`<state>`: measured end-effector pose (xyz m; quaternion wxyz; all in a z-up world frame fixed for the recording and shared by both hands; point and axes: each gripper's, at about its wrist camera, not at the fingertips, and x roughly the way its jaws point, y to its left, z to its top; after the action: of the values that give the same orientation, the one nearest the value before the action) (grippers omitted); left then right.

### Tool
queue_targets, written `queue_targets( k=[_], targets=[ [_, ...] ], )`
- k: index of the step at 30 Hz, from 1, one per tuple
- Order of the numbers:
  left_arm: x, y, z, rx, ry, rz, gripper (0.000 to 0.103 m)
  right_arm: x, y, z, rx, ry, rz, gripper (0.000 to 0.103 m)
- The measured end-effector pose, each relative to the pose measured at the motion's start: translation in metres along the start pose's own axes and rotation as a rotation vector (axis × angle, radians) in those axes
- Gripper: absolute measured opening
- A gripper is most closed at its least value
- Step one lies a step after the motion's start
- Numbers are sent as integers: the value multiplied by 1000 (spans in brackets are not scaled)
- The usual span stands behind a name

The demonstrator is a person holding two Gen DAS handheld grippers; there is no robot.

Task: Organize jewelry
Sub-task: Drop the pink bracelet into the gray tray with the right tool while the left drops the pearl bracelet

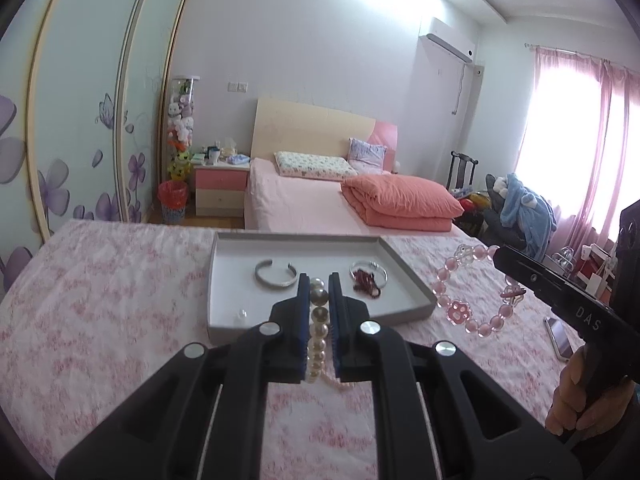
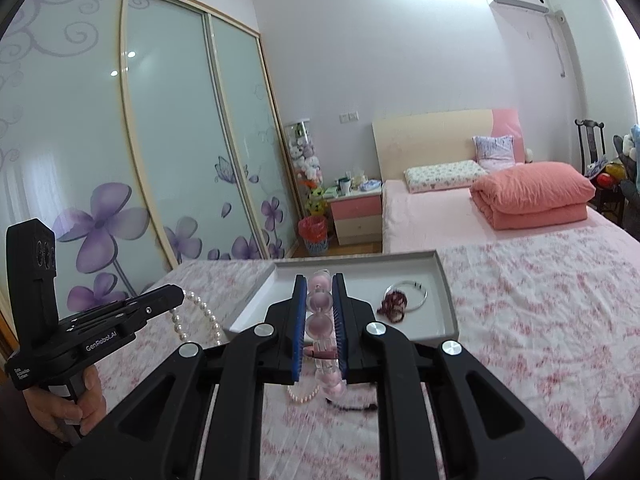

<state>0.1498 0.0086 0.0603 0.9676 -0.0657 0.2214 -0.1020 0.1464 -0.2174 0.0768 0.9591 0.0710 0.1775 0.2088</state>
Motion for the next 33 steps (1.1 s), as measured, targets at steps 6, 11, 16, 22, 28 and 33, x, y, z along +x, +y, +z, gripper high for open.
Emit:
queue_targets(
  k=[6,11,16,22,28,33],
  targets=[
    [13,-2,17,4,-35,18,10,11,1,13,-31,-57,-31,14],
    [31,-8,23,27,-47,47,10,30,-1,18,-34,-64,-42,14],
    [55,-9,29,39,-48,76,10,56,-8,24,-40,-60,-63,14],
    [95,-3,32,35,-22,114,10,96,-21,23,-39,-31,-106,14],
    [132,-2,29,62,-1,167,10,133,-36,19,-27,13,-140,14],
    [159,4,27,55,41,170,10,156,-47,12,3,74,-131,14]
  ],
)
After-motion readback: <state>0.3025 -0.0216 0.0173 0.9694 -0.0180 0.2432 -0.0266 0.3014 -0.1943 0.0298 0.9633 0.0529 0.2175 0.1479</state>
